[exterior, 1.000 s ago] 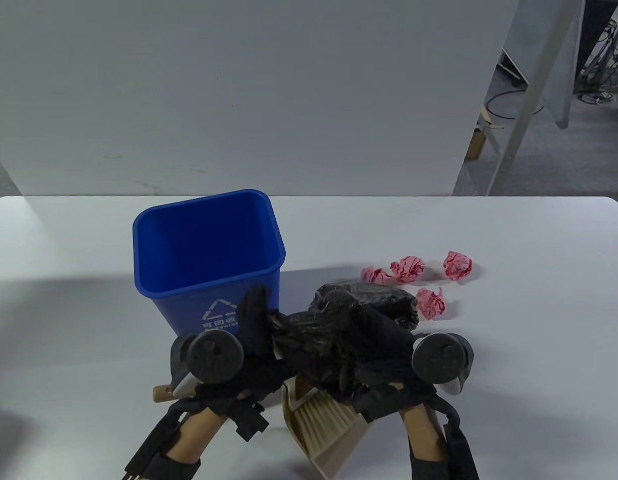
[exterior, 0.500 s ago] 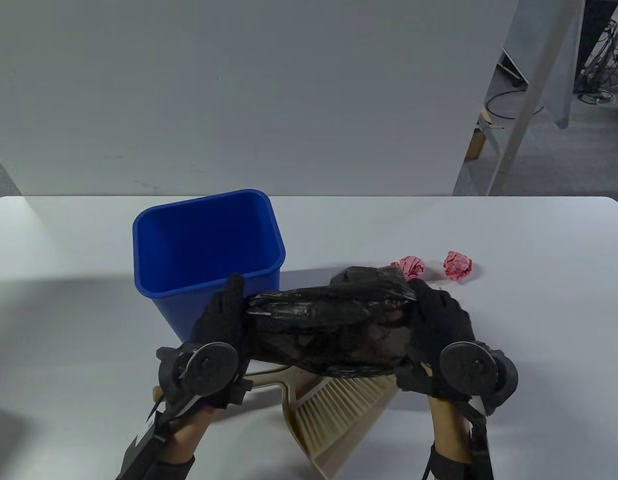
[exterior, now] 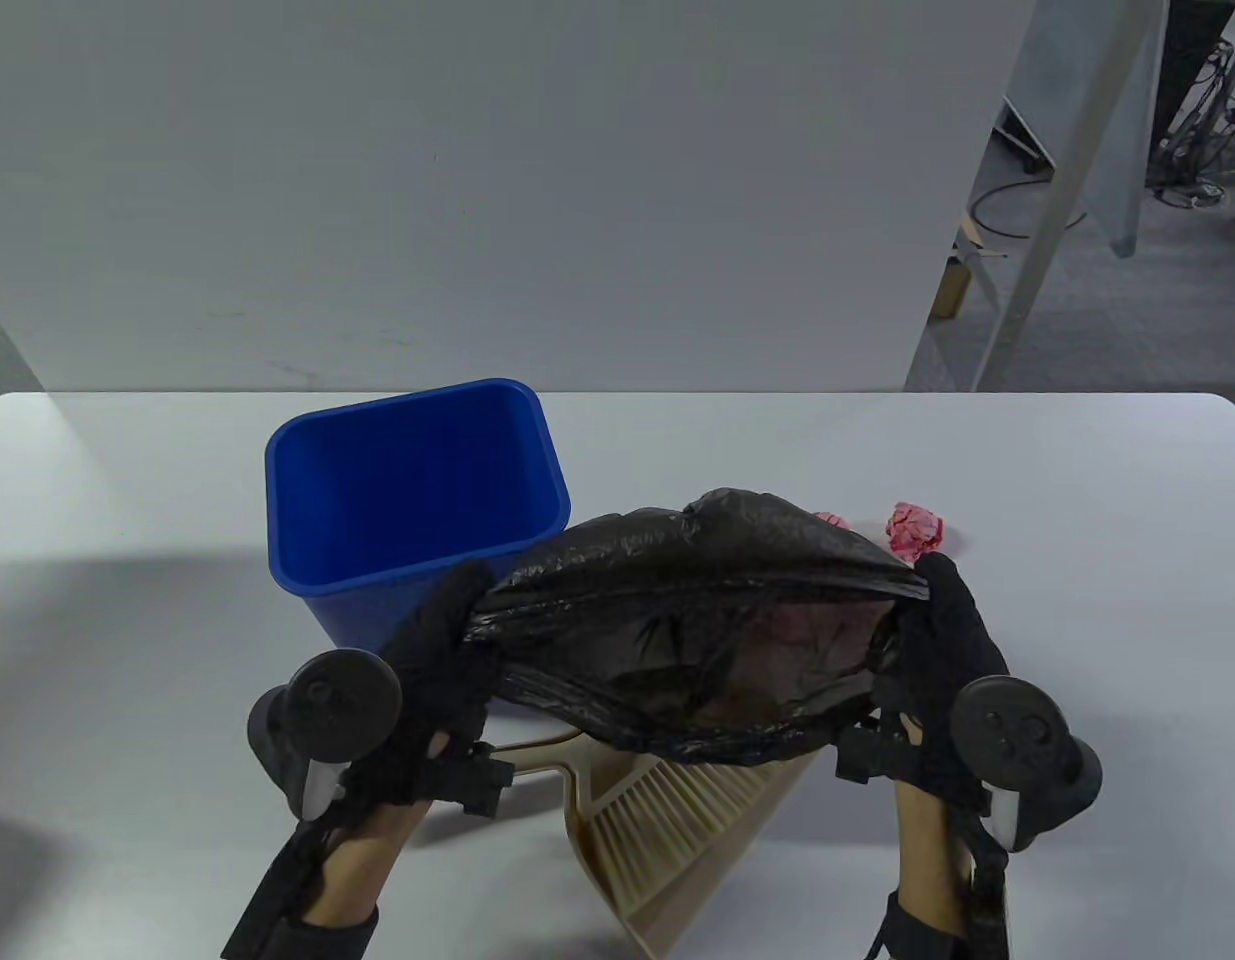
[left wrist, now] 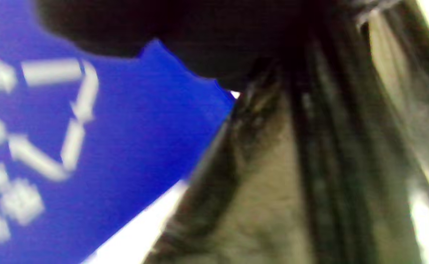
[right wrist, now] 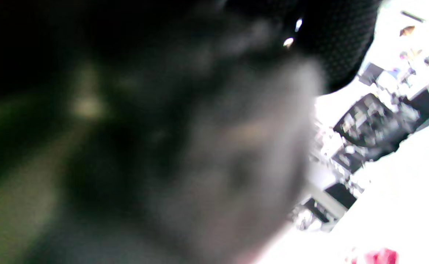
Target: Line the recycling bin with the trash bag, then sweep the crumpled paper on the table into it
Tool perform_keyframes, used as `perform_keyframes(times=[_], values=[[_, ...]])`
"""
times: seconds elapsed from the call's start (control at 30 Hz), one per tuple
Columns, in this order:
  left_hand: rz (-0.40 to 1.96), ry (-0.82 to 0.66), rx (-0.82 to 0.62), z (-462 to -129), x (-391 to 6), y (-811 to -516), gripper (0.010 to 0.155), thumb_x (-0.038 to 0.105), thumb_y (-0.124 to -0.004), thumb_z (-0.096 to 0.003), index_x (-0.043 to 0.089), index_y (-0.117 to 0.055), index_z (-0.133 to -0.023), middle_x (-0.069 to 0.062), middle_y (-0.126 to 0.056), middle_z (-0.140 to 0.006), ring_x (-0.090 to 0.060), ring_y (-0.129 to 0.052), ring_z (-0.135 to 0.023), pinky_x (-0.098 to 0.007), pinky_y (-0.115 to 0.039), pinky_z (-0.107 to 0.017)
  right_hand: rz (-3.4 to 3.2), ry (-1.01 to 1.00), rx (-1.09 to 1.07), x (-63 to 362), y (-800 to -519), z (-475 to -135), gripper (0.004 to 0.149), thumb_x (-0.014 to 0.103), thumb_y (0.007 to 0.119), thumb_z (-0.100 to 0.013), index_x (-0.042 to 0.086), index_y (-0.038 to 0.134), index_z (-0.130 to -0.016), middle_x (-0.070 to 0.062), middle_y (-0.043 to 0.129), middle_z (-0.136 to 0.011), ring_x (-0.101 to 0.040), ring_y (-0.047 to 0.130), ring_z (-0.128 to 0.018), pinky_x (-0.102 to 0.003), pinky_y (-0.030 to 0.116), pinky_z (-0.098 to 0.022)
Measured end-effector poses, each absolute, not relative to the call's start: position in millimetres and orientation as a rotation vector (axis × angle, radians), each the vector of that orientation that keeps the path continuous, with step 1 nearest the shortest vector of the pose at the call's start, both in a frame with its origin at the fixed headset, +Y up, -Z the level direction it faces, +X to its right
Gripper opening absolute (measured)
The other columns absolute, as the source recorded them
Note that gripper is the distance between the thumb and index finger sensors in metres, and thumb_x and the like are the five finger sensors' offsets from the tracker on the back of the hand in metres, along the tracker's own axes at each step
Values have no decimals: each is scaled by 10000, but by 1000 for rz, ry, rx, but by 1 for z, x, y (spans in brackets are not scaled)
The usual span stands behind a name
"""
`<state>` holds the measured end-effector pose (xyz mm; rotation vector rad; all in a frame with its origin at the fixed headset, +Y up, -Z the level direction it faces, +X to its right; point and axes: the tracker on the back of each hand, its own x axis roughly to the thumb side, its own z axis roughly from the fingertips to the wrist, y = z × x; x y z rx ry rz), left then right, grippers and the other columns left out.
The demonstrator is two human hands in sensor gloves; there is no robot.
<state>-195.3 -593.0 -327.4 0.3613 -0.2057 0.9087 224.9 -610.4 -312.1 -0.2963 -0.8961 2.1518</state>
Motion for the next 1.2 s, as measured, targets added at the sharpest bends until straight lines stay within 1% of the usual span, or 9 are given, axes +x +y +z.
perform_keyframes(times=[0.3, 0.43, 0.57, 0.67, 0.73, 0.8, 0.87, 0.93, 1.2], values=[[1034, -271, 1, -398, -112, -527, 495, 427, -656, -616, 153, -727, -1023, 19, -960, -814, -99, -1072, -430, -347, -942, -294, 2199, -760, -214, 223, -522, -328, 499, 346, 682, -611, 90, 643, -1038, 6, 994, -529, -192, 1000, -379, -535, 831, -476], [1054, -426, 95, -389, -83, -441, 533, 438, -579, -639, 195, -560, -1113, 33, -826, -989, -125, -1019, -675, -359, -922, -457, 2316, -1149, -54, 207, -435, -294, 501, 337, 660, -617, 151, 575, -1075, -7, 974, -647, -215, 999, -496, -545, 812, -514], [1074, -728, 384, -317, -85, -389, 557, 489, -524, -659, 296, -404, -1168, 112, -674, -1115, -111, -890, -878, -356, -844, -620, 2068, -1668, 328, 180, -390, -216, 495, 346, 622, -625, 205, 525, -1089, -18, 918, -743, -232, 957, -597, -565, 762, -577], [953, -693, 918, -276, -99, -409, 600, 459, -554, -658, 284, -304, -1175, 106, -597, -1141, -55, -847, -862, -307, -825, -617, 1964, -2060, 508, 162, -418, -176, 469, 348, 594, -633, 238, 510, -1081, 11, 884, -754, -215, 926, -621, -551, 737, -608], [696, -564, 1174, -286, -96, -436, 602, 386, -656, -627, 263, -375, -1145, 105, -685, -1023, 13, -905, -592, -227, -875, -439, 2207, -2117, 269, 171, -449, -204, 448, 344, 594, -638, 227, 535, -1067, 43, 906, -673, -167, 942, -534, -504, 787, -564], [507, -451, 800, -328, -85, -462, 582, 433, -727, -583, 287, -553, -1119, 120, -869, -861, 70, -945, -375, -200, -912, -276, 2591, -1633, -145, 199, -480, -266, 450, 368, 624, -624, 230, 607, -1053, 91, 953, -586, -104, 974, -440, -452, 858, -505], [658, -465, 358, -363, -93, -500, 479, 471, -713, -622, 299, -650, -1065, 156, -905, -762, 53, -930, -327, -236, -901, -269, 2621, -1039, -163, 232, -519, -308, 459, 372, 638, -621, 193, 630, -1043, 88, 968, -551, -96, 977, -389, -453, 873, -475], [1093, -337, 405, -377, -113, -544, 433, 435, -796, -568, 176, -889, -903, 93, -1017, -537, -36, -927, -130, -313, -864, -100, 2135, -1033, -198, 250, -563, -316, 452, 345, 677, -607, 124, 716, -999, 37, 983, -459, -136, 953, -280, -477, 868, -405], [983, -205, 74, -403, -129, -565, 590, 571, -619, -592, 140, -992, -746, 96, -1055, -418, -36, -922, -38, -299, -853, -30, 1897, -603, -265, 264, -632, -345, 435, 392, 672, -608, 124, 800, -925, 86, 968, -355, -85, 909, -169, -420, 892, -334]])
